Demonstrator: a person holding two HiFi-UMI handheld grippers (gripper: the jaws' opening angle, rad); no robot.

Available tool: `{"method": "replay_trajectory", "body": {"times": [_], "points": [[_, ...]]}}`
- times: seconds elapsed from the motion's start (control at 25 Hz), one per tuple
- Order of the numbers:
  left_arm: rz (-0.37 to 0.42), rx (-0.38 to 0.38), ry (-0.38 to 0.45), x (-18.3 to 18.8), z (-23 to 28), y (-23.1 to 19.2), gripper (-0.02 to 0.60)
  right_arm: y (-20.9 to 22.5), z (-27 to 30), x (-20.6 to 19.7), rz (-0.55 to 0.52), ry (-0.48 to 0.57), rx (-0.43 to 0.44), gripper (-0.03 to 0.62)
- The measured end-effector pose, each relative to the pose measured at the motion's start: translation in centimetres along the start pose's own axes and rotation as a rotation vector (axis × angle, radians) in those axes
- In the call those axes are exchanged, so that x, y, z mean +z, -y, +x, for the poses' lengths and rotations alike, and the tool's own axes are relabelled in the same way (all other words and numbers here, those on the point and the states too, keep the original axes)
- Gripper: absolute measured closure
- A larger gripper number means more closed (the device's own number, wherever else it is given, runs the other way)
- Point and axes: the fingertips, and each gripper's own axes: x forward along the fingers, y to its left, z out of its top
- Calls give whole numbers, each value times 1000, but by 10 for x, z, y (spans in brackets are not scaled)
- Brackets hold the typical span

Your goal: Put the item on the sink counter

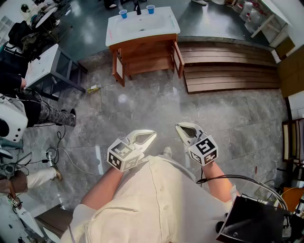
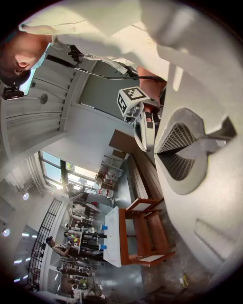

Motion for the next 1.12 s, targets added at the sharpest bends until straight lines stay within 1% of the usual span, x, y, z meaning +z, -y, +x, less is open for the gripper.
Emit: {"method": "replay_trajectory", "body": {"times": [0.24,0.44,0.64,0.76,0.84,0.96,1.12], "points": [[25,13,20,12,1,-5,577,3,9,4,-22,2,16,591],[1,38,23,5,-9,-4,577,-5,18,10,-50,1,46,591],[-20,53,32,2,-15,-14,577,-7,28,2,-52,-38,76,589],[-41,49,43,0,-18,-26,577,-5,36,3,-58,-43,68,588],[-46,39,49,1,-16,-40,577,1,43,6,-54,-50,61,588],[-37,-2,57,10,-10,-63,577,10,61,12,-48,-68,53,588],[-18,-70,82,29,-1,-105,577,32,91,29,-40,-90,-5,588]]}}
